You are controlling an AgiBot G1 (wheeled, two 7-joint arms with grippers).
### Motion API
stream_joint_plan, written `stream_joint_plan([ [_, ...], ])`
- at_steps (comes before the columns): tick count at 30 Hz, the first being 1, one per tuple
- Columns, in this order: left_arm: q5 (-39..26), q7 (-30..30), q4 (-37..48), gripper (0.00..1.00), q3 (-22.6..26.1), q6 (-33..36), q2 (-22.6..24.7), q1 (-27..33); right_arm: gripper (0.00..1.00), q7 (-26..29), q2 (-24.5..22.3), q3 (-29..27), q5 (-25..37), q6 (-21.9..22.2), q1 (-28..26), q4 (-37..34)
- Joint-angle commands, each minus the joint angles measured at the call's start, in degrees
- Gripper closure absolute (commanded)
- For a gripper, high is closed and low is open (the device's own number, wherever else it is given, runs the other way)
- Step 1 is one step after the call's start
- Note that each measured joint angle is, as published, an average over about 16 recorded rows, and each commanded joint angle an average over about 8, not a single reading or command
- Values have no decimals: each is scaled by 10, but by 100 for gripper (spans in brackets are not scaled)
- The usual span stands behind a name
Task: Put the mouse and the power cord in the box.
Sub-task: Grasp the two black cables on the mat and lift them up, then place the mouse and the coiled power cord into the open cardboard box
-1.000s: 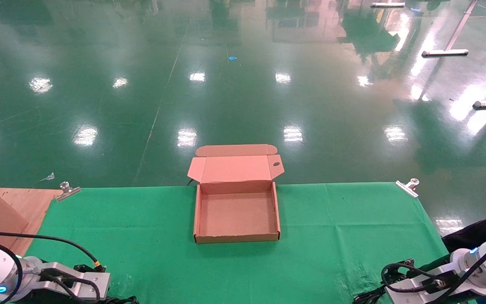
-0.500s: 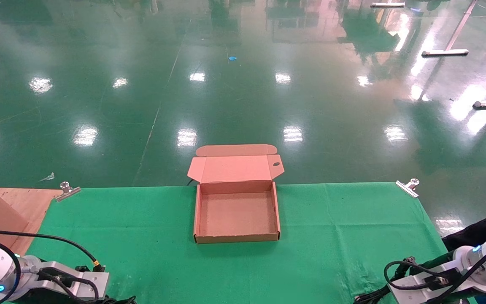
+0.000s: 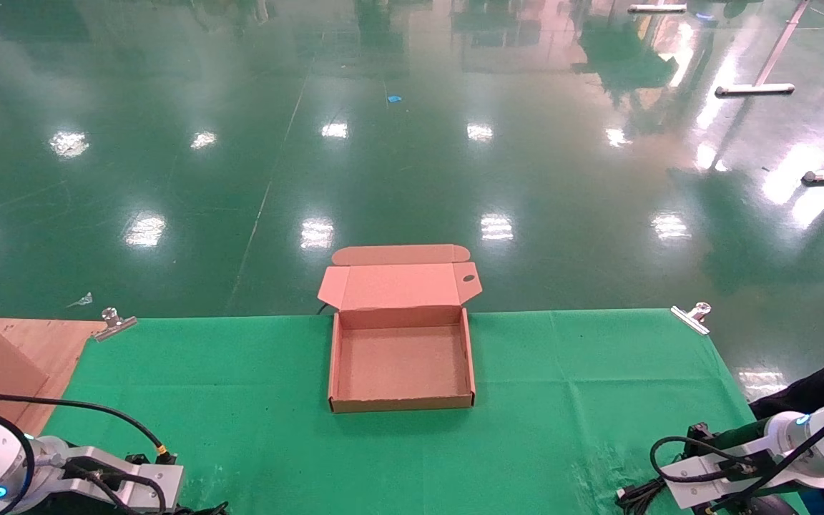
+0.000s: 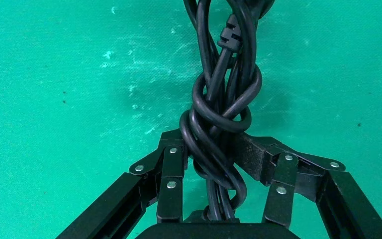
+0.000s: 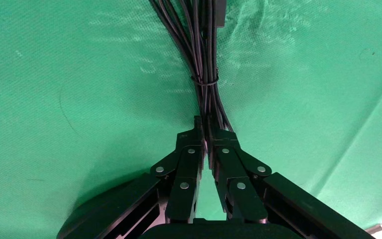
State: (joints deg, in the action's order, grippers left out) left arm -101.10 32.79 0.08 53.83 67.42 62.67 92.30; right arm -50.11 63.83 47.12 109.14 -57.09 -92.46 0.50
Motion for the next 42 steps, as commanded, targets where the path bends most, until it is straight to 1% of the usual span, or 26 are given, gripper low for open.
stream_joint_plan([
  [1,0,0,0,100,0,-1,0,-1,100,0,0,-1,-1,6,2,-1],
  [7,1,3,0,100,0,54,-4,14,100,-2,-11,-5,-7,-8,-5,-4],
  [11,1,7,-1,100,-1,89,-9,26,100,-3,-22,-8,-12,-30,-17,-5],
  [14,2,10,-1,100,-1,103,-13,32,100,-6,-30,-10,-15,-59,-32,-5],
  [20,2,11,-4,100,-1,121,-17,49,100,-13,-45,-15,-22,-137,-73,-2],
  [26,4,11,-12,100,-3,137,-15,79,100,-9,-52,-22,-31,-185,-121,4],
  [34,11,7,-26,100,-8,159,-5,137,100,10,-36,-30,-43,-227,-185,14],
  [39,15,2,-36,100,-11,167,9,176,100,29,-12,-36,-52,-247,-222,20],
  [42,17,0,-40,100,-13,168,18,196,100,41,7,-40,-58,-252,-240,23],
])
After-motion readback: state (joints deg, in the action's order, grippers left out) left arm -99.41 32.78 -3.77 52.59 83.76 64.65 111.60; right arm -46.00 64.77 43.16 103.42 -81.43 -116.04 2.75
